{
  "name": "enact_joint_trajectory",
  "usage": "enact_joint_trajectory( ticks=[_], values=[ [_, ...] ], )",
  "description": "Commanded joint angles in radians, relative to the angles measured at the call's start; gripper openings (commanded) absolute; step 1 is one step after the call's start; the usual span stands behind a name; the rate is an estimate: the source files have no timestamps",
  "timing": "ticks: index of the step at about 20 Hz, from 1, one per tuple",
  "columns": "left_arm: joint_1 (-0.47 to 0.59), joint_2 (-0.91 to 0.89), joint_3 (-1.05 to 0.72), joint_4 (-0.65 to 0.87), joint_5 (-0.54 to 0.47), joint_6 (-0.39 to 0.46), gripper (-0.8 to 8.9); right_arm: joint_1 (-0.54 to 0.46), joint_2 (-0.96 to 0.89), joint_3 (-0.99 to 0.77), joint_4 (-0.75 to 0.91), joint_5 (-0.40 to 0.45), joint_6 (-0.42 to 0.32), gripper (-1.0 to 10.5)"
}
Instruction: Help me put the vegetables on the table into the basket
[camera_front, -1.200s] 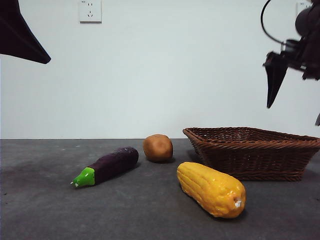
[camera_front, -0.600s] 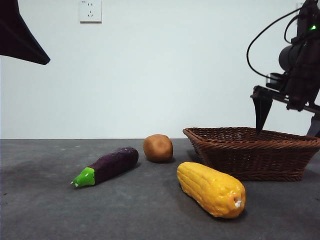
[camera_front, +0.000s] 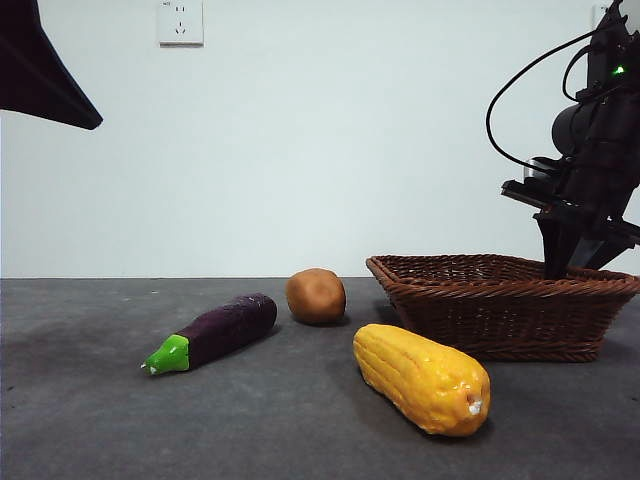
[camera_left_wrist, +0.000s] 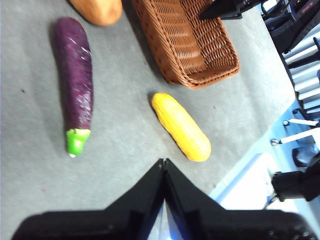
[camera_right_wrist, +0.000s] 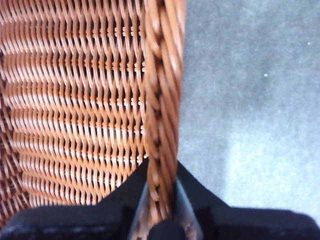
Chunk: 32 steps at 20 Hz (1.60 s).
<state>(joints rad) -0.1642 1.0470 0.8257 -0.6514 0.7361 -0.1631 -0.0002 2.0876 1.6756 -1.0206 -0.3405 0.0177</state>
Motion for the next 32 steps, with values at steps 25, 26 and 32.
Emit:
enact_joint_trajectory(
  ticks=[25, 26, 32],
  values=[
    [-0.648, 0.730, 0.683, -0.371, -0.581, -0.357, 4.45, -0.028, -0.509, 0.039, -0.174, 0.135, -0.032, -0.1],
    [-0.656, 0.775, 0.721, -0.385, -0.581, -0.357, 4.45, -0.028, -0.509, 0.039, -0.183, 0.132, -0.042, -0.1],
    [-0.688, 0.902, 0.772, -0.348, -0.579, -0.422, 4.45, -0.028, -0.509, 0.039, -0.183, 0.163, -0.045, -0.1]
  ],
)
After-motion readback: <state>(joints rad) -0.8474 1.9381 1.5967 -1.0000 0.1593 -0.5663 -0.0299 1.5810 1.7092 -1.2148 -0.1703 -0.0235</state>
